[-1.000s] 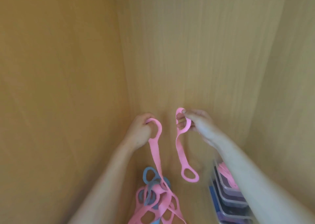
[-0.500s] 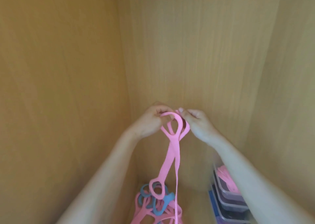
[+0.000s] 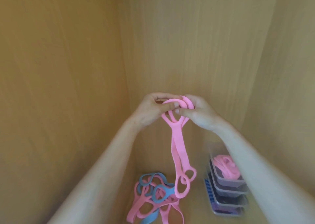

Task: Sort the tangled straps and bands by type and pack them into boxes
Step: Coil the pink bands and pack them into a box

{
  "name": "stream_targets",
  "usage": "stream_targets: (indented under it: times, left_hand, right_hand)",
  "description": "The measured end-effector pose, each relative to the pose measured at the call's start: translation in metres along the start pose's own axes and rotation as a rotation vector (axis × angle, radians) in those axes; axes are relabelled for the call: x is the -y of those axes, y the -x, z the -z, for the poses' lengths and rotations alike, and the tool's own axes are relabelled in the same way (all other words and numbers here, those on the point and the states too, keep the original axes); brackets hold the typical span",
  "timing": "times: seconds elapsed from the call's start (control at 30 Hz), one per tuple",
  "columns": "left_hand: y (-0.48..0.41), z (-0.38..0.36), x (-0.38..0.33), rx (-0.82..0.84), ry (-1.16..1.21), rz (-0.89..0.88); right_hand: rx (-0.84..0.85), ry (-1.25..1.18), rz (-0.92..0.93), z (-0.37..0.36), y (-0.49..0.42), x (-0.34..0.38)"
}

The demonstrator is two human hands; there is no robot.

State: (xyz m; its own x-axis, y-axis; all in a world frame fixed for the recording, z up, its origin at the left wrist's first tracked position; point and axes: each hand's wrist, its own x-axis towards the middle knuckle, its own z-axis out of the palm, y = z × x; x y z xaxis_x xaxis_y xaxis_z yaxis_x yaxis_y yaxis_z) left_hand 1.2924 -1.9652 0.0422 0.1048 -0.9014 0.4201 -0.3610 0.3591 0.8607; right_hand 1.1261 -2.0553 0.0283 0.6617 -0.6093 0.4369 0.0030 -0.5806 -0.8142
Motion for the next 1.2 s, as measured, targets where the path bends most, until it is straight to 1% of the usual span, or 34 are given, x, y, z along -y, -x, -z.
stream_targets:
  times: [0.17,0.27,0.33,0.4,0.53,0.6,0.7,0.77,0.83,0.93,1.1,1.2]
  left_hand:
    - [0.001,-0.013,0.013,-0.075,0.214,0.057]
    - [0.011,-0.021,0.030,-0.074,0.411,0.142]
    - [0.023,-0.026,0.048,-0.073,0.499,0.202]
    - [0.036,-0.035,0.066,-0.069,0.464,0.263]
    - [0.062,-0.056,0.100,-0.057,0.211,0.355]
    - [0.072,-0.066,0.111,-0.083,0.151,0.390]
    - [0.084,-0.079,0.118,-0.131,0.219,0.405]
    - [0.086,-0.086,0.121,-0.098,0.252,0.406]
    - [0.086,-0.092,0.125,-0.043,0.190,0.400]
    - [0.076,-0.099,0.131,-0.024,0.114,0.357]
    - [0.058,-0.100,0.134,-0.094,0.046,0.344]
    - [0.052,-0.098,0.134,-0.100,0.047,0.339]
  right_hand:
    - [-0.026,0.077,-0.030,0.000,0.003,0.000]
    - [-0.072,0.115,-0.044,-0.002,0.006,-0.002]
    - [-0.096,0.137,-0.059,-0.002,0.007,-0.003]
    - [-0.114,0.151,-0.073,-0.001,0.007,-0.003]
    - [-0.144,0.146,-0.081,0.001,0.005,0.000]
    - [-0.153,0.152,-0.079,0.001,0.005,0.001]
    - [-0.178,0.159,-0.081,0.002,0.006,0.002]
    - [-0.187,0.167,-0.095,0.002,0.006,0.002]
    - [-0.186,0.176,-0.107,0.002,0.007,0.001]
    - [-0.195,0.168,-0.106,0.004,0.008,0.001]
    - [-0.200,0.149,-0.106,0.013,0.009,0.005]
    - [-0.191,0.148,-0.095,0.018,0.010,0.007]
